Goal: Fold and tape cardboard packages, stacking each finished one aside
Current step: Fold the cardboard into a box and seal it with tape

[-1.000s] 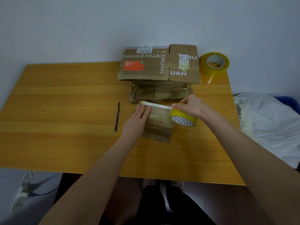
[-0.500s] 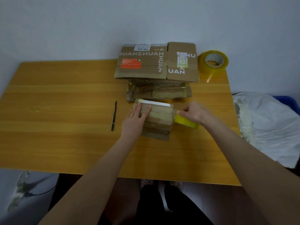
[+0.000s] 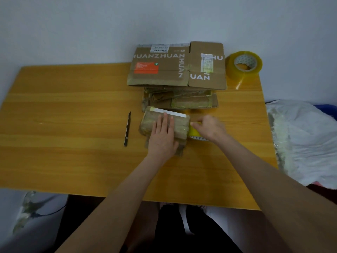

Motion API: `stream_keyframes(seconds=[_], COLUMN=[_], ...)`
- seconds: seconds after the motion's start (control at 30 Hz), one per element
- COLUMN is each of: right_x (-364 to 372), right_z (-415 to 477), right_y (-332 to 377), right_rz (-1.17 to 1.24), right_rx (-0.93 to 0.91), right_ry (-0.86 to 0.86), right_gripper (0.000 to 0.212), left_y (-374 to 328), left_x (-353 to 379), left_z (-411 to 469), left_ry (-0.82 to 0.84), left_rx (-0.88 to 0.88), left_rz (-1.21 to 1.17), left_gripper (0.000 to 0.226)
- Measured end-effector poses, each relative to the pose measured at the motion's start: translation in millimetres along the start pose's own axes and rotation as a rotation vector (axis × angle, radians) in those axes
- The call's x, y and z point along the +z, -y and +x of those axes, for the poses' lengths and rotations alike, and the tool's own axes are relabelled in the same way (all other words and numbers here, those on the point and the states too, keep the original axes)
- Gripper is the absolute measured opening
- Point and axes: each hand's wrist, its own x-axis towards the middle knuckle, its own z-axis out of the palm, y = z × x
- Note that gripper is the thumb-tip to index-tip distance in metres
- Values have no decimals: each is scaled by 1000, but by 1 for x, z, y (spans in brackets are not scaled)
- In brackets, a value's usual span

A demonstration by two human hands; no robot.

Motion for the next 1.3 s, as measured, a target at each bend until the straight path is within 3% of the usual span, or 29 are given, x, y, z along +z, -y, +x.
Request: stream_keyframes(seconds=[0.2, 0.37, 0.67, 0.83, 1.03, 1.2, 1.3], right_x=[0, -1, 5, 9, 19, 23, 27], right_z=[1, -2, -4, -4, -11, -6, -6], right_y=[-8, -27, -11, -6, 12, 25, 34], right_rz=[80, 317, 58, 73, -69, 68, 119], right_rx=[-27, -59, 50, 67, 126, 174, 181], right_ry=[33, 112, -25, -1, -73, -60, -66], right_gripper=[47, 33, 54, 47, 42, 42, 44], left_y=[-12, -10, 5, 12, 19, 37, 51], left_x=[-3, -4, -3, -3, -4, -6, -6], left_z=[3, 7, 8, 10, 7, 6, -3], left_ry=[3, 1, -10, -10, -20, -29, -121], left_rx=[26, -14, -26, -16, -31, -29, -57], left_rz=[17, 43, 63, 75, 84, 46, -160], left_gripper=[76, 75, 75, 75, 74, 75, 68])
